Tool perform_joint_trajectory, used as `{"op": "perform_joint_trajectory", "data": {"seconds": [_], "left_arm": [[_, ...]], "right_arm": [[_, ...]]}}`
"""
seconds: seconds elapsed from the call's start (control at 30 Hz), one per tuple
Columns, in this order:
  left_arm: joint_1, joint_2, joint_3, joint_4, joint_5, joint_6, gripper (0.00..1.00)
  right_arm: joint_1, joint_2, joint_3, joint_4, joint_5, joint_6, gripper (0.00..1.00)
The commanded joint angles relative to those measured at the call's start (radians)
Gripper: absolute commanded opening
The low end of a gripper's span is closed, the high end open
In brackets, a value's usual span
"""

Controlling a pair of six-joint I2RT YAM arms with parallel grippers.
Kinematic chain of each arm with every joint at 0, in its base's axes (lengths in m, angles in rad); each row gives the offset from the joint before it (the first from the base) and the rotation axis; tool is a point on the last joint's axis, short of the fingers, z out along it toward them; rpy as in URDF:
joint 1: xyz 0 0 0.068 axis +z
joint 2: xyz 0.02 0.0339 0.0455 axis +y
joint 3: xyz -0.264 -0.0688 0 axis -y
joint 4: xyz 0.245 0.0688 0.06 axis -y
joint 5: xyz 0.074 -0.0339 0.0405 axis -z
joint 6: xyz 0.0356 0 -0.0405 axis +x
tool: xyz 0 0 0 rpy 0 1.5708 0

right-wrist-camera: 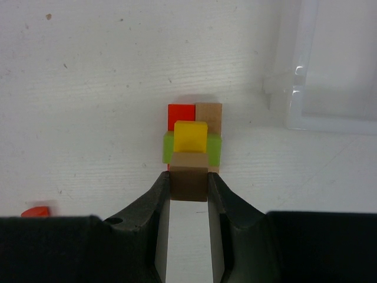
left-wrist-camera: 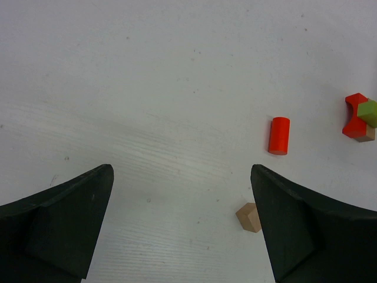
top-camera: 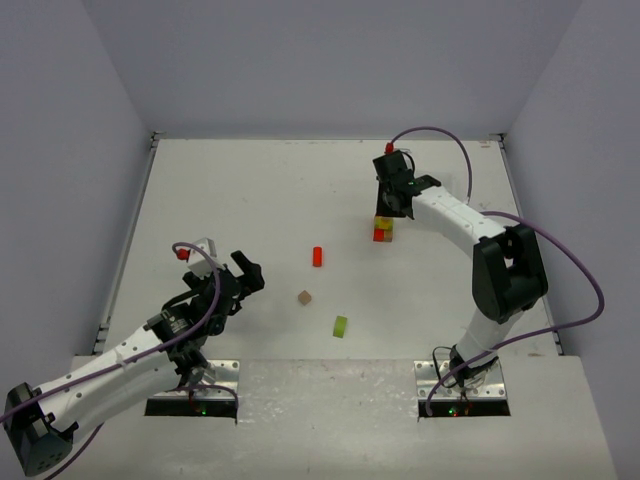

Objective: Build the wood block tower

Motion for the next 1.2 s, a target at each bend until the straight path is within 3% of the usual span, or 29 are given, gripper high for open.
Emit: {"op": "perform_joint_trajectory", "data": {"seconds": [0.0, 1.03, 1.17], "left_arm": [[0.008, 0.004, 0.014, 0.022, -0.018, -0.007, 1.00], [0.008, 0.006, 0.014, 0.024, -0.014, -0.004, 1.00], [0.008, 0.006, 0.014, 0.025, -0.015, -0.005, 1.00]], "right_arm": [[-0.005, 0.001, 0.004, 0.036, 0.034, 0.023, 0.25], [-0.006, 0.021, 0.023, 0.047, 0.045, 0.034, 0.32], [-0.006, 0.016, 0.023, 0.047, 0.046, 0.042, 0.37]]}}
